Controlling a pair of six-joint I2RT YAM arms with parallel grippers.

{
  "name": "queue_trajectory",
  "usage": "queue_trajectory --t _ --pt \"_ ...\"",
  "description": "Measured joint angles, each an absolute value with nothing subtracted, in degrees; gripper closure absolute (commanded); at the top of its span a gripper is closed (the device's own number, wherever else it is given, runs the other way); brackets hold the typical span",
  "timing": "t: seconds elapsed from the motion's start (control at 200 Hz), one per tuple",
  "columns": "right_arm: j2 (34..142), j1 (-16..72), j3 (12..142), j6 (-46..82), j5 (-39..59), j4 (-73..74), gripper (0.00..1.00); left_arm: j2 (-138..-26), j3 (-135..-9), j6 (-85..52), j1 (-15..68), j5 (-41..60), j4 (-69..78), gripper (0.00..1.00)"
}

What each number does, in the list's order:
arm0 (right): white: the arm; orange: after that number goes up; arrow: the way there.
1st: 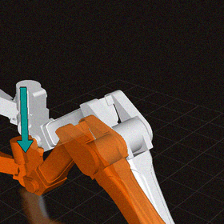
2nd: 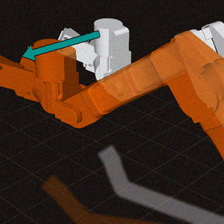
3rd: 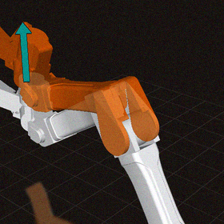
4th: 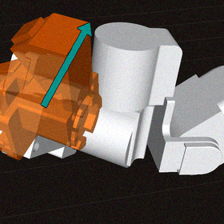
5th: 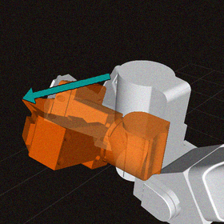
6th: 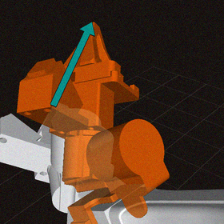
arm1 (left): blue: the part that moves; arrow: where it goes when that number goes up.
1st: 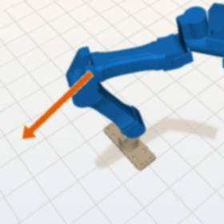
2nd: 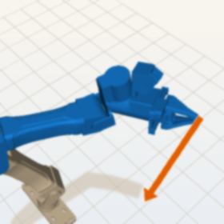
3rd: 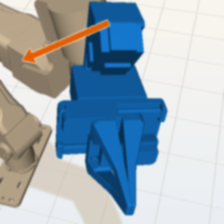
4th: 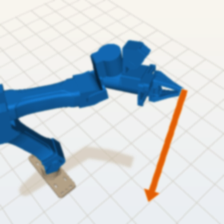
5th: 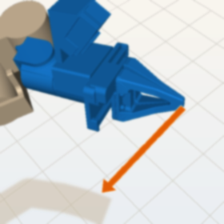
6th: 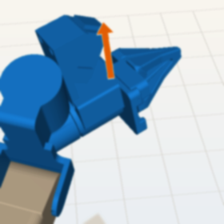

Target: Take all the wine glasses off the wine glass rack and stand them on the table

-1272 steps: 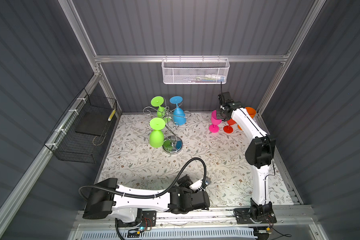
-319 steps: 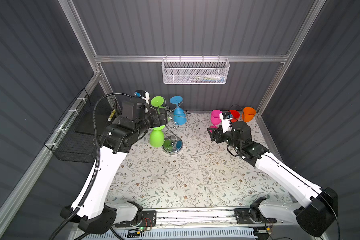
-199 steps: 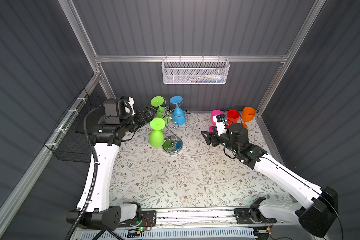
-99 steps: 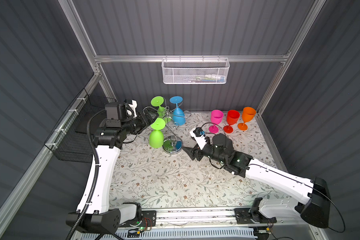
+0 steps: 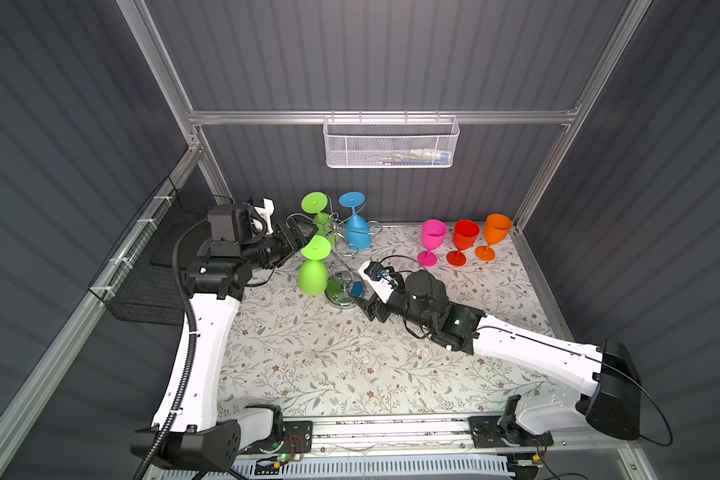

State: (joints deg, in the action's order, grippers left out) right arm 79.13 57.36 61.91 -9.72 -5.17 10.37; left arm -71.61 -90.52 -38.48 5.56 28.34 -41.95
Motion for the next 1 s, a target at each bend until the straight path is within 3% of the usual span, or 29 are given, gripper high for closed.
queue_trajectory --t 0.375,1.001 --pt "81.0 57.4 62.3 -12.1 -6.7 13.7 0.22 -71.7 -89.5 -39.5 5.6 28.6 -40.8 0.22" --pt "82.2 57.4 62.3 -13.0 -7.6 16.7 0.22 -71.9 -89.5 -40.6 5.5 28.8 -42.7 0.47"
